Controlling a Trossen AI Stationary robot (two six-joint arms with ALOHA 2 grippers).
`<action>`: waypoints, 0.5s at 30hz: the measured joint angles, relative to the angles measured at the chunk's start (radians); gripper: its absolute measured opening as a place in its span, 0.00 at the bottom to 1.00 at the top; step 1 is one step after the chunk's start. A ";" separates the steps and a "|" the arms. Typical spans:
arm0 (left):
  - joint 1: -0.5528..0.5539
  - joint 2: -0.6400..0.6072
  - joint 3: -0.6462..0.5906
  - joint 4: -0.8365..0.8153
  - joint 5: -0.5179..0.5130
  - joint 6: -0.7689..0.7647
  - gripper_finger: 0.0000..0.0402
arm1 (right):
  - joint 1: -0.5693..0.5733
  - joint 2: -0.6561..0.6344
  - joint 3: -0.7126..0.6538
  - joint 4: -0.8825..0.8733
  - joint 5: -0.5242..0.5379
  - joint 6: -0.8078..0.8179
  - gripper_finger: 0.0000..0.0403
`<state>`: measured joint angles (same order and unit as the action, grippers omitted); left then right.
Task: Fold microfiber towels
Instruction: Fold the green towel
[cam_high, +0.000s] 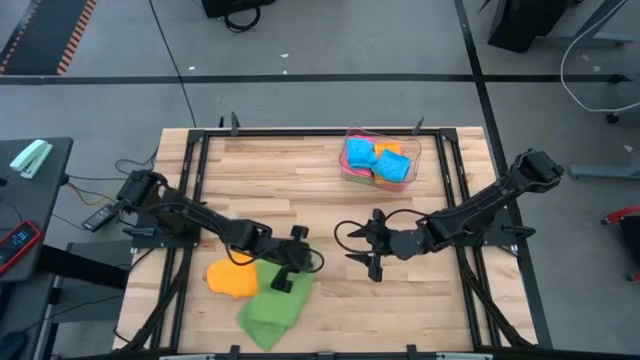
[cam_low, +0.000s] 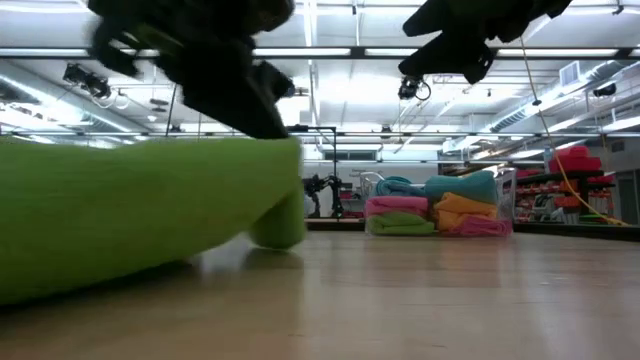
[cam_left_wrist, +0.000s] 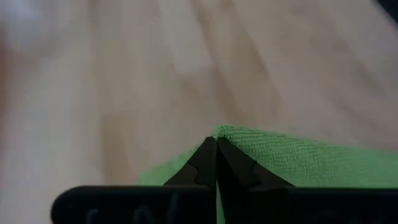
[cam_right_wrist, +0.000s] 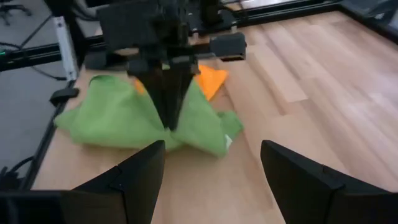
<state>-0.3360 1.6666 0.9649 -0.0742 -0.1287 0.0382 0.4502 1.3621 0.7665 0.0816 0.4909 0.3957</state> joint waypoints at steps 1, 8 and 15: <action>0.005 0.013 0.000 0.033 -0.031 0.005 0.03 | 0.003 0.000 0.000 -0.004 0.022 0.003 0.68; 0.065 0.102 0.000 0.149 -0.086 0.026 0.02 | -0.004 0.000 0.000 -0.012 0.093 0.104 0.68; 0.135 0.154 0.000 0.181 -0.084 0.003 0.02 | -0.033 0.000 0.000 -0.061 0.048 0.181 0.68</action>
<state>-0.2012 1.8202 0.9646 0.1064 -0.2127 0.0410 0.4171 1.3624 0.7667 0.0205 0.5388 0.5768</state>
